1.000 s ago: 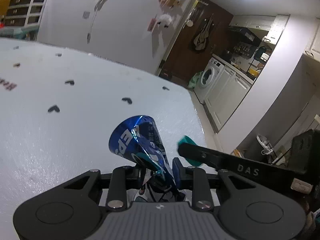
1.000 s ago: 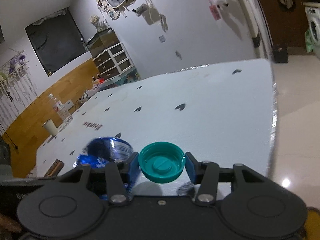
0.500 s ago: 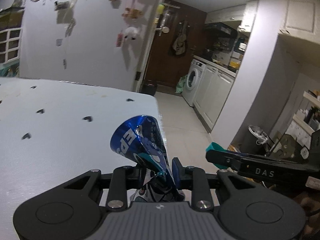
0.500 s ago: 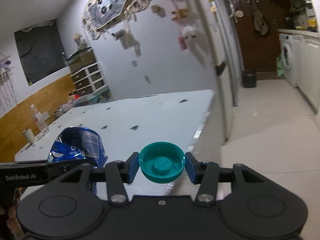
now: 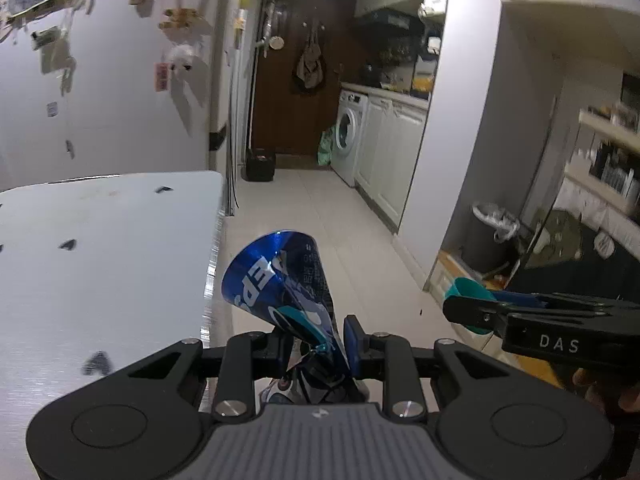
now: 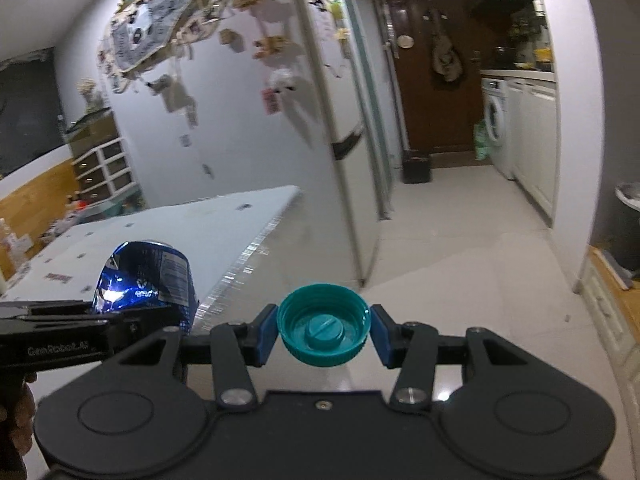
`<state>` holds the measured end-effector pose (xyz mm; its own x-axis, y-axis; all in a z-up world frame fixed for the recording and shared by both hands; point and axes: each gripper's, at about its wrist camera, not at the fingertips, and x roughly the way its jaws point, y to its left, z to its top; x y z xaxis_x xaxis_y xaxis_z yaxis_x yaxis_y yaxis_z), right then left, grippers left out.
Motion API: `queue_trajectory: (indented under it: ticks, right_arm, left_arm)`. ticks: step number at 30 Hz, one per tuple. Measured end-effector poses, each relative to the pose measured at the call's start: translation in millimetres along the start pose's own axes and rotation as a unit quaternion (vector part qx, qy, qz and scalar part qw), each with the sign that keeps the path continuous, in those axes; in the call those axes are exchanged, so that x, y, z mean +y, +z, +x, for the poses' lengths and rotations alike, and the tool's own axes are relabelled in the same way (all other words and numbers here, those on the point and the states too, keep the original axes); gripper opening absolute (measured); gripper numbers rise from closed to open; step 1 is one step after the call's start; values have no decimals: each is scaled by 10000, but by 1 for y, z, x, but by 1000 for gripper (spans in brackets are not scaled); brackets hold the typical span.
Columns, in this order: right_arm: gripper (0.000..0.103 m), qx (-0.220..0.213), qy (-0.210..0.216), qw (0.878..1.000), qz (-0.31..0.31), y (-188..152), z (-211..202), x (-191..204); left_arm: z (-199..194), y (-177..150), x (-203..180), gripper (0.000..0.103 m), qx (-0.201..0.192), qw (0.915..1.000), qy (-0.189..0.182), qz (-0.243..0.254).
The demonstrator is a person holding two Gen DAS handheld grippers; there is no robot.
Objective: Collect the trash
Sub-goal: 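Carry the blue can and teal cap over the trash bin with both tools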
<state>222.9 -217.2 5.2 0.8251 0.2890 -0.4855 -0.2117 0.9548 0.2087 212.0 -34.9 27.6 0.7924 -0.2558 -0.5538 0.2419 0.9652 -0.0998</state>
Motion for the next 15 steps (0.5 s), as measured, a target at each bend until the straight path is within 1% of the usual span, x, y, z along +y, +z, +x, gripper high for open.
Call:
queue_trajectory:
  ticks: [6, 9, 15]
  right_arm:
    - [50, 280, -354, 9988, 185, -28, 20, -36]
    - [50, 486, -491, 9966, 440, -40, 38, -56]
    - [50, 947, -683, 9908, 680, -63, 79, -89]
  left_arm:
    - [52, -14, -24, 28, 338, 9993, 95, 99]
    - [83, -19, -29, 28, 599, 9980, 153, 105]
    - [145, -35, -34, 28, 1086, 9940, 103, -20]
